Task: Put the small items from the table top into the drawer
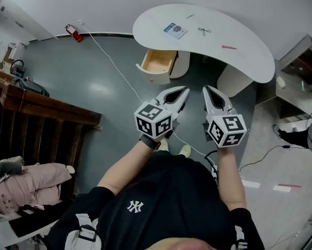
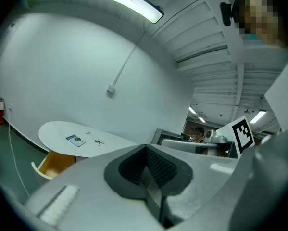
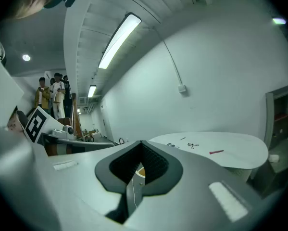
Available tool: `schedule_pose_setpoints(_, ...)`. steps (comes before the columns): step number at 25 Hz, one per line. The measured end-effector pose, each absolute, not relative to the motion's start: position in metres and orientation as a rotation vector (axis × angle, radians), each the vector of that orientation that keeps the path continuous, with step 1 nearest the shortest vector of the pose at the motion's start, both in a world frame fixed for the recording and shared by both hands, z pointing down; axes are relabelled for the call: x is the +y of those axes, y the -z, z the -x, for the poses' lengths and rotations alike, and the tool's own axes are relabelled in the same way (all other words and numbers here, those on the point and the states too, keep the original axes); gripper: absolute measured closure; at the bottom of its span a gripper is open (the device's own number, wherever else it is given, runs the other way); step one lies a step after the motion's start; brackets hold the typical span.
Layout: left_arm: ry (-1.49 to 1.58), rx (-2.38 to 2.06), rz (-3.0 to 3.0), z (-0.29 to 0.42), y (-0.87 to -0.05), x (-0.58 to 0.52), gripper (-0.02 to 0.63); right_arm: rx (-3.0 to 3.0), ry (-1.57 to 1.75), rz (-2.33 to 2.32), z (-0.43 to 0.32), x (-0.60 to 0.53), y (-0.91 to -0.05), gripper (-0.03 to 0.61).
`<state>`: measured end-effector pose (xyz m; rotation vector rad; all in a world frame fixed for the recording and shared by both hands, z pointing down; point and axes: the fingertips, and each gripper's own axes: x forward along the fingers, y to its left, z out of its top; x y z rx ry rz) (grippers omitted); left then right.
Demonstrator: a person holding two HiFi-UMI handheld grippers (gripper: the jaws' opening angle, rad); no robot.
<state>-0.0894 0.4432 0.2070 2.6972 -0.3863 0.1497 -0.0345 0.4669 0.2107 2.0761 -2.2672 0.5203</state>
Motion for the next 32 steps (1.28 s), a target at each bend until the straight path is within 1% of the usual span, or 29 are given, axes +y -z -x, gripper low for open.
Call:
schedule_pose_setpoints(11,-0.13,-0.403,-2.735,0.073,-0.196,0.449,0.614,-2.286,-0.505,-2.063,0.021,0.476,-0.207,0.555)
schedule_pose_setpoints(18,-0.1,-0.457,-2.771,0.07,-0.184,0.431,0.614,-2.307,-0.483,-2.141,-0.013,0.479,-0.191,0.554)
schedule_pose_setpoints(25,-0.141,-0.502,-2.751,0.067,-0.197,0.432,0.614,-2.324,-0.571,-2.164,-0.028,0.487,-0.209,0.554)
schedule_pose_setpoints(32,-0.182,-0.468,-2.754,0.045,-0.209,0.423,0.614,-2.336,-0.617,-2.131,-0.035,0.467,-0.222,0.554)
